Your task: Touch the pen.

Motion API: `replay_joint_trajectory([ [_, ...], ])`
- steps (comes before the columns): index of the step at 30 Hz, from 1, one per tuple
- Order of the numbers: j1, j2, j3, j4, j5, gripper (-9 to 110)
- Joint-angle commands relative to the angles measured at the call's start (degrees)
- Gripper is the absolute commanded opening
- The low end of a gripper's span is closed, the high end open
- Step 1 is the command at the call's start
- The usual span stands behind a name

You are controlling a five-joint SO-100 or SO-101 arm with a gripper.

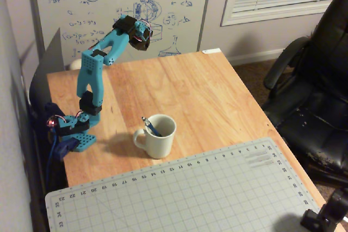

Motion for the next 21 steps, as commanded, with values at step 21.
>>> replay_joint_trajectory([
  [21, 30.76, 109.16, 106.26, 4.57, -0.18, 1],
])
